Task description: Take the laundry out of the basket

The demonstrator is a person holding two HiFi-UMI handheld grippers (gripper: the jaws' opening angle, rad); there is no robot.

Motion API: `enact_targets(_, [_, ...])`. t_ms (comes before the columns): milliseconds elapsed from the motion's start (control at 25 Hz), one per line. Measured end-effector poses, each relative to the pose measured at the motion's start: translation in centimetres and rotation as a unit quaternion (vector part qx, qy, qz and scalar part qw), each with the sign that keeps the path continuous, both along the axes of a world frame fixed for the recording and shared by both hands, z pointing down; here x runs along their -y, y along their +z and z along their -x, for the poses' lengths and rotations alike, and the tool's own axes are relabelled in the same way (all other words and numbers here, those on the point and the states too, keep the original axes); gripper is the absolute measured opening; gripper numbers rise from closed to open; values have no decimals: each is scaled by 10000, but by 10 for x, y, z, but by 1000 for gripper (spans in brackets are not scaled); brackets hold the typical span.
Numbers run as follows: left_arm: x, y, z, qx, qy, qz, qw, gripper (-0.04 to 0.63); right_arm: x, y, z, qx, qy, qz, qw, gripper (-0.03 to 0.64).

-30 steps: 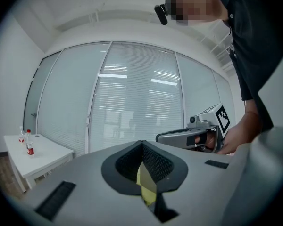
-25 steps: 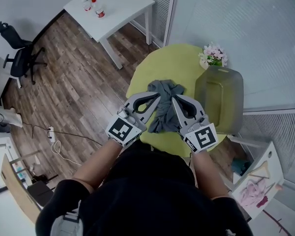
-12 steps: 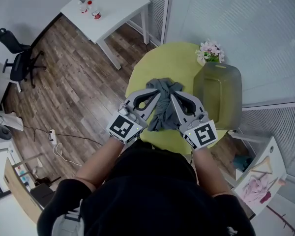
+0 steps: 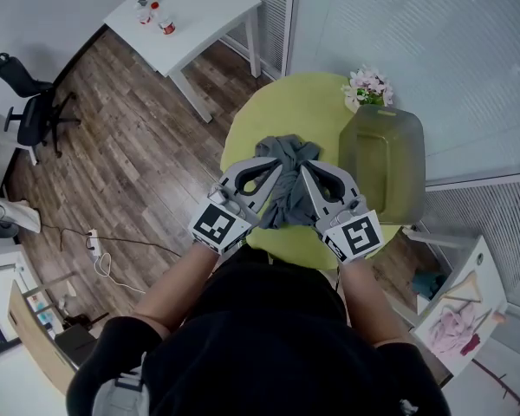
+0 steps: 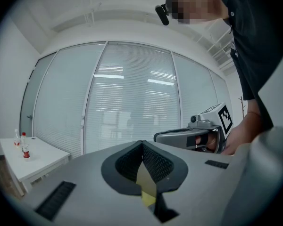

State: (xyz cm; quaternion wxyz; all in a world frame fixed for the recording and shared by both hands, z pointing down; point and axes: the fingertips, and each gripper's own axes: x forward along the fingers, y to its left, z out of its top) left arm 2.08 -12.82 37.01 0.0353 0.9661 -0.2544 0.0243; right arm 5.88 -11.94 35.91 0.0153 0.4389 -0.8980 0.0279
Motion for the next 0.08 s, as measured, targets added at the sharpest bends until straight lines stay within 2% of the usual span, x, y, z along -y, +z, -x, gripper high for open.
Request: enact_targets(80, [-1, 1, -1, -45, -12, 12, 10000, 9, -1, 1, -1, -8, 17, -2, 10000, 21])
